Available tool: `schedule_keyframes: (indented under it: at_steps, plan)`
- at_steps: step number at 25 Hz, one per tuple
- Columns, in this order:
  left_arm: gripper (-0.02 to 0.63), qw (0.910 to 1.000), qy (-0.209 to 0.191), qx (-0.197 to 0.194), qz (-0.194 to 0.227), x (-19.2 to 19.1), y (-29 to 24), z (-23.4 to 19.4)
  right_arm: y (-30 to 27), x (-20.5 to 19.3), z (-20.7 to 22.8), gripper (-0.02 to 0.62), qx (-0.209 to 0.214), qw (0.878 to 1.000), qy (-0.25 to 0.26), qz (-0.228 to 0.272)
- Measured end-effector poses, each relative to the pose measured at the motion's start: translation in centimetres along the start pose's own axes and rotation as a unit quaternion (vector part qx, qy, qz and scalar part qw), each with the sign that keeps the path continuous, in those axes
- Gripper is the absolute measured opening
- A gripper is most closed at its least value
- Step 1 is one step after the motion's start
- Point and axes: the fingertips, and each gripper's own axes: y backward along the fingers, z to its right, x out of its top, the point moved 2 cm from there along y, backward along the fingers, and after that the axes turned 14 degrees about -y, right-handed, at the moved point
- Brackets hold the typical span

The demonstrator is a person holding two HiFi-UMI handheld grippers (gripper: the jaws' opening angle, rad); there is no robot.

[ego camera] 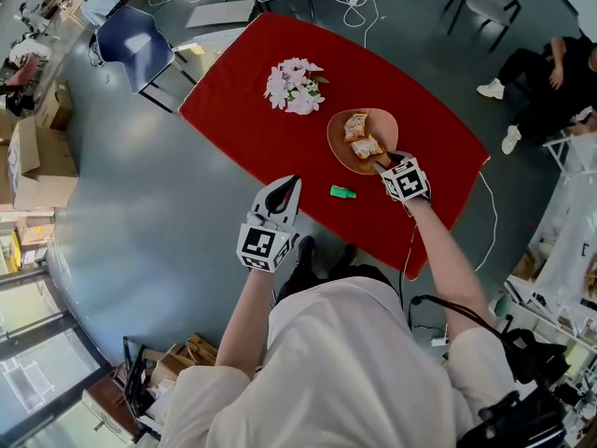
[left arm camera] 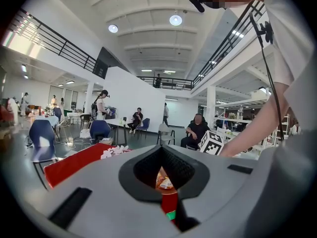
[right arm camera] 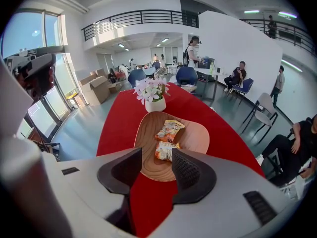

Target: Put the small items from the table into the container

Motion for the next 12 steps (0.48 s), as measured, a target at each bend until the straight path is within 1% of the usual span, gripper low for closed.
schedule_keyframes:
  at_steps: [8, 12]
  plan:
    - [0.006, 0.9999, 0.008, 0.007, -0.009, -1.0, 0.9, -0.3, -0.7, -1.2, -1.5, 0.181, 0.018, 1.000, 0.004, -0.015]
    - [0.006, 0.9996, 0.018, 0.012, -0.017, -2.1, 1.5, -0.5, -1.7, -2.2, -3.1, 0.181, 0.044, 0.999, 0.011, -0.027]
